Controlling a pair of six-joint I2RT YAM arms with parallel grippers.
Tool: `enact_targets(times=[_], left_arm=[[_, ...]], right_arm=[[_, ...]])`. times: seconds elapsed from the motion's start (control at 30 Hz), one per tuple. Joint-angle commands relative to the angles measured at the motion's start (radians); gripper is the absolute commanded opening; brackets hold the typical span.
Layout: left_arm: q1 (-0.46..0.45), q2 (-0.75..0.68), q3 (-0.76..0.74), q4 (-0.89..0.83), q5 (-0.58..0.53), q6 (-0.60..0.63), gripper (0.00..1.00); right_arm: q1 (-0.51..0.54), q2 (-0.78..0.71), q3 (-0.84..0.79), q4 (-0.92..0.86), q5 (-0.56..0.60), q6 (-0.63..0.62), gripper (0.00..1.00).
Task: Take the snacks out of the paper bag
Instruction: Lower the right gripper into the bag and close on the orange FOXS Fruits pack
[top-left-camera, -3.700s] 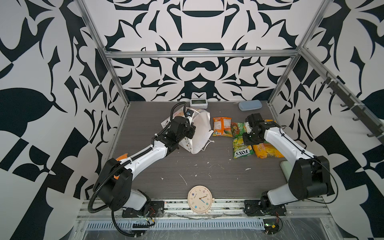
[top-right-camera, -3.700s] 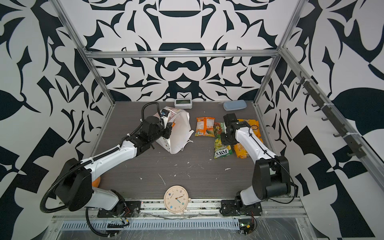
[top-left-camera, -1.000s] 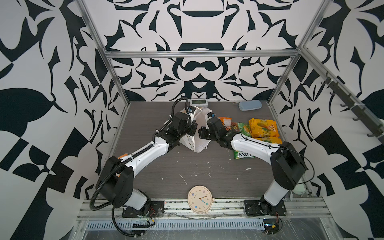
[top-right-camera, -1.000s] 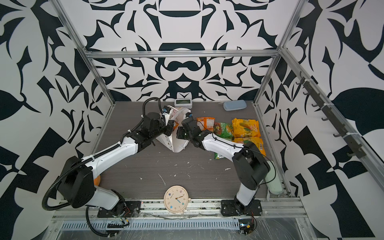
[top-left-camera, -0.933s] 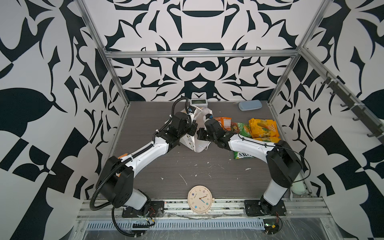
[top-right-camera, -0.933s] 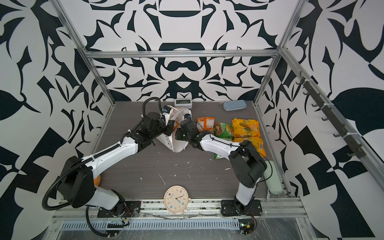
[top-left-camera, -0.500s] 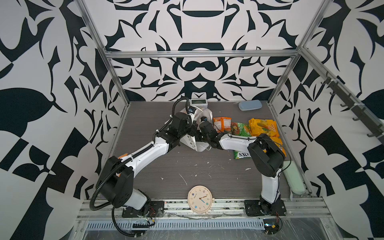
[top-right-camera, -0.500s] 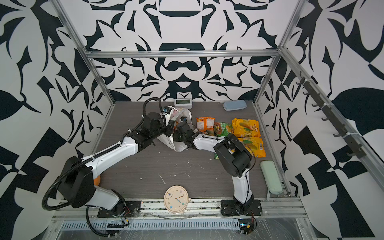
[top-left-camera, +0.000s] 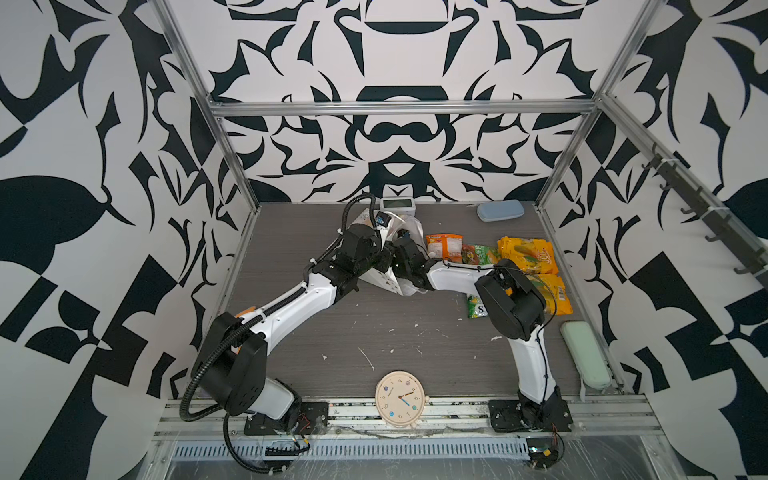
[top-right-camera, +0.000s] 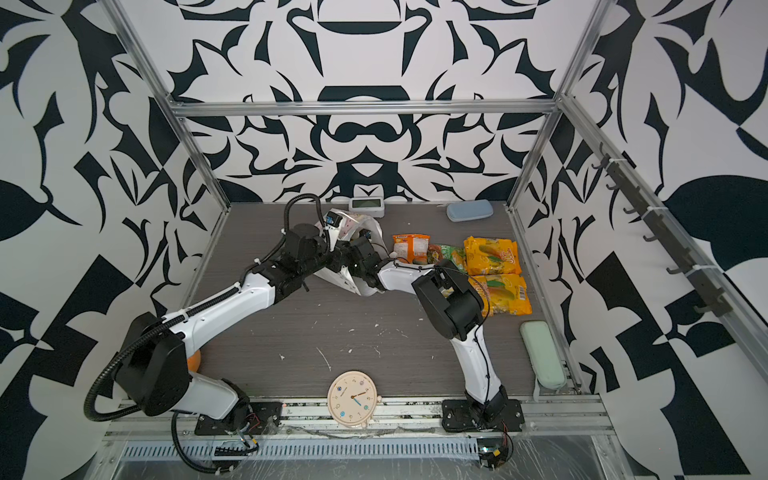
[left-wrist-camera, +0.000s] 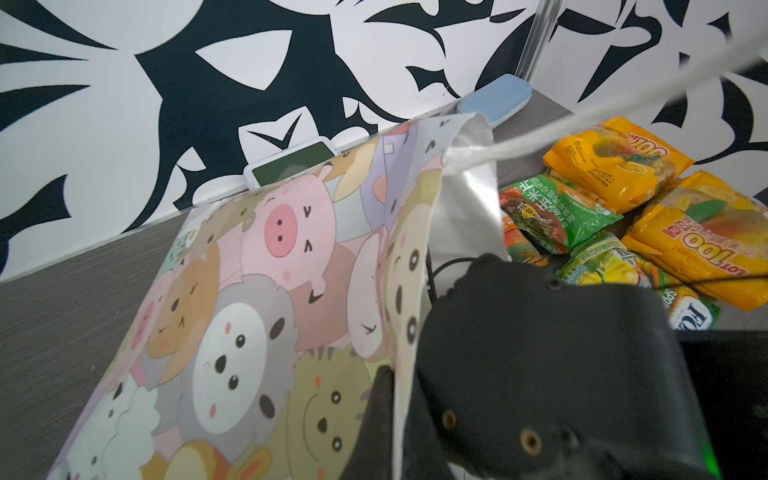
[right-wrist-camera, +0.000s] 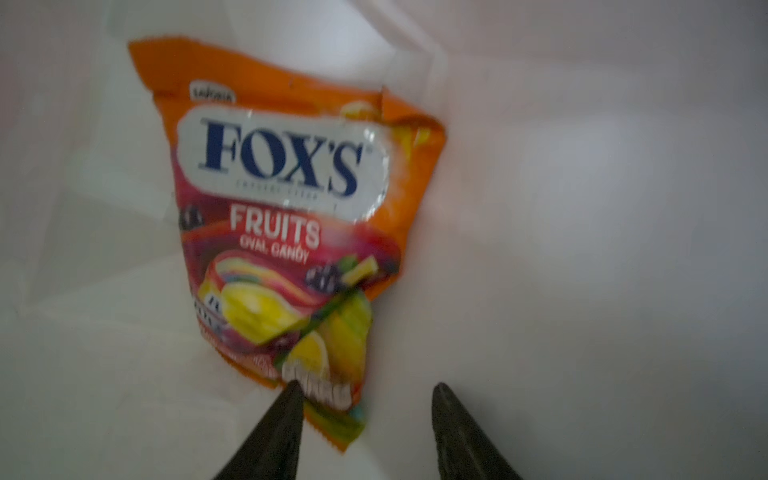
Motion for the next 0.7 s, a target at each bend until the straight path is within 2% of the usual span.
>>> enact_targets(times=[0.0, 0.17, 0.37, 0.47, 0.53, 0.67], left_arm=[[-0.008, -0.032, 0.006, 0.032, 0.074, 0.000, 0.00], [-0.025, -0.030, 0.023, 0.005, 0.107, 0.016, 0.00], [-0.043, -0.018, 0.027, 0.005, 0.149, 0.020, 0.00], [-0.051, -0.015, 0.029, 0.009, 0.157, 0.022, 0.00], [-0.051, -0.015, 0.029, 0.011, 0.154, 0.023, 0.00], [-0.051, -0.018, 0.018, 0.014, 0.094, 0.023, 0.00]], right_arm=[[-0.009, 0.039, 0.065, 0.057, -0.044, 0.104, 0.57], [-0.008, 0.124, 0.173, 0.085, -0.084, 0.169, 0.58], [0.000, 0.193, 0.245, 0.120, -0.028, 0.262, 0.55], [0.010, 0.211, 0.272, 0.135, 0.024, 0.275, 0.44], [0.014, 0.226, 0.294, 0.145, 0.031, 0.297, 0.25], [0.015, 0.242, 0.305, 0.160, 0.016, 0.311, 0.11]])
